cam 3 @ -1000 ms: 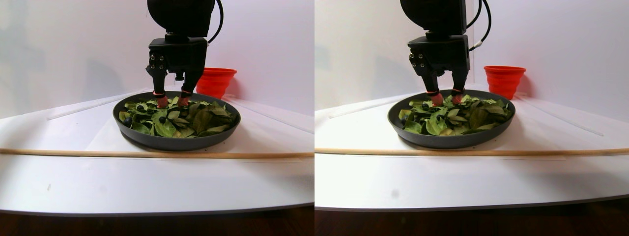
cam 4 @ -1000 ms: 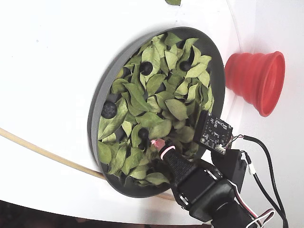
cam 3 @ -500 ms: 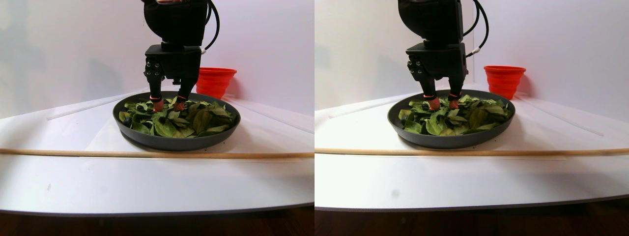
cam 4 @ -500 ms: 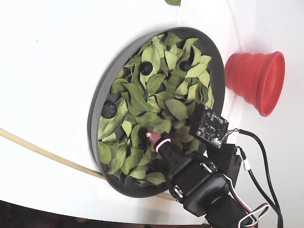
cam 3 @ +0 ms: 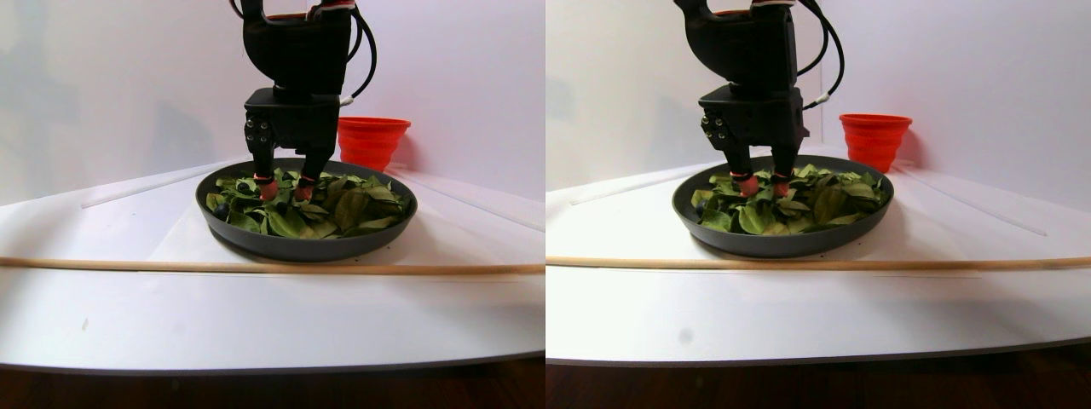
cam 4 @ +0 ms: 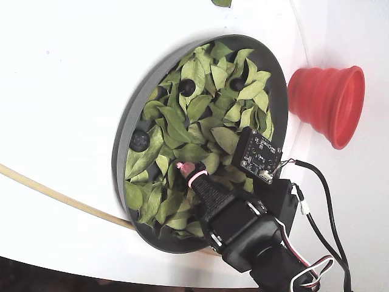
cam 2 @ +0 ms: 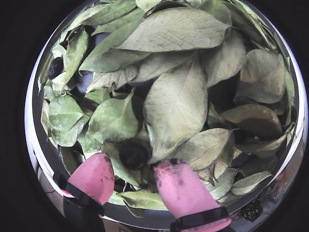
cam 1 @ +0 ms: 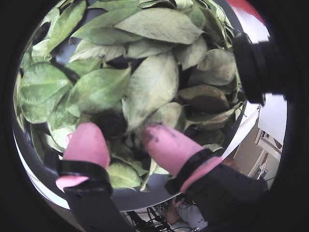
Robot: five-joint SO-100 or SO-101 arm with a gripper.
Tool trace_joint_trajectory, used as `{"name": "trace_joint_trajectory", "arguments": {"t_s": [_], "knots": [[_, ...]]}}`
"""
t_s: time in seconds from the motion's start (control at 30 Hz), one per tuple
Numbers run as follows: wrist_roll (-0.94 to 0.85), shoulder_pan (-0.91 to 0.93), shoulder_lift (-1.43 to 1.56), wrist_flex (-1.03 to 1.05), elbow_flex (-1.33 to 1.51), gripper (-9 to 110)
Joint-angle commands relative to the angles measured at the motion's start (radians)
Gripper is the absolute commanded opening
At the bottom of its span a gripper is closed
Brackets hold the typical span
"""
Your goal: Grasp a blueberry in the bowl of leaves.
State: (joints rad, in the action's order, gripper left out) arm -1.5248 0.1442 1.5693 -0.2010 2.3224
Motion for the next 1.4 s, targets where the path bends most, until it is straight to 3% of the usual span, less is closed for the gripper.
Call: {"name": "trace_joint_trajectory", "arguments": {"t_s": [0.0, 1.37], "knots": [[0.012, -0.009, 0.005, -0.020, -0.049, 18], [0.009, 0.009, -0.115, -0.107, -0.077, 11]]}}
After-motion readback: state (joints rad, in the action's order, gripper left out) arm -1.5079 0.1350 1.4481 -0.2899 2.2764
